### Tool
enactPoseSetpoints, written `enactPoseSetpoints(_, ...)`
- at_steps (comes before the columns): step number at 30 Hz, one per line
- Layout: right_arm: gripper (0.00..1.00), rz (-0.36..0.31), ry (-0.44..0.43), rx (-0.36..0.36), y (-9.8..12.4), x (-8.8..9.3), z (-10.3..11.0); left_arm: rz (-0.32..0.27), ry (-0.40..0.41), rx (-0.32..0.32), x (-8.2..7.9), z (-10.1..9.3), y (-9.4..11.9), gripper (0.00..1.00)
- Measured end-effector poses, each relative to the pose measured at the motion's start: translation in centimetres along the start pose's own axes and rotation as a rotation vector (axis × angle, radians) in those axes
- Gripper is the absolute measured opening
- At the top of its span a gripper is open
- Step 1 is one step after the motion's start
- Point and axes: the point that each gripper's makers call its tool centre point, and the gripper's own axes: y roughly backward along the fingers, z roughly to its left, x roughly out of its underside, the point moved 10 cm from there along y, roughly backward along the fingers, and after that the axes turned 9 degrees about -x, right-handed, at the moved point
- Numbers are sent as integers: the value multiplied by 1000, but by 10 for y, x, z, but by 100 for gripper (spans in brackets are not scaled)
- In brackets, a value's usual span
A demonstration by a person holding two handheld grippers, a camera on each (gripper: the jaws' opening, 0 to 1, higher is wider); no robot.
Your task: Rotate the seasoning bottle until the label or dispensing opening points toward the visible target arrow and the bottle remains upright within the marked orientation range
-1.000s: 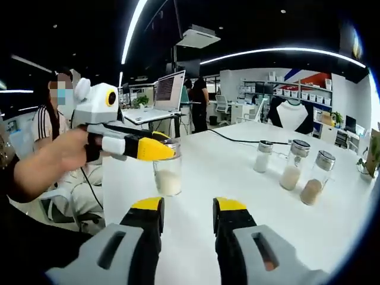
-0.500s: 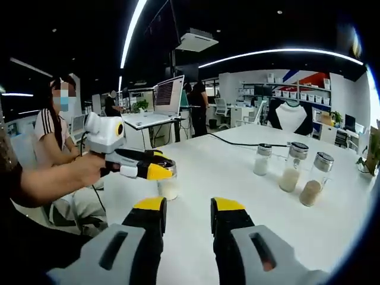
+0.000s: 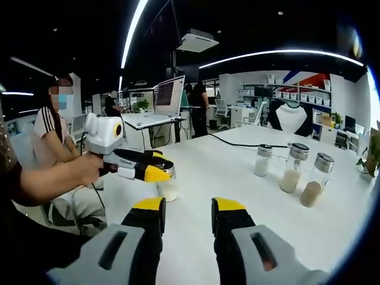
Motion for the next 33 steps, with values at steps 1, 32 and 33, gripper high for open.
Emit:
enactPoseSetpoints(1, 28, -3, -4, -1, 0, 0, 0, 0, -3, 2, 0, 0, 0, 33)
enactPoseSetpoints(32, 35, -99, -69, 266, -32, 31, -75, -194, 170, -48, -54, -41, 25, 44)
enactPoseSetpoints(33, 36, -100, -60, 275, -35, 29, -80, -194, 171, -48, -54, -40, 25, 44)
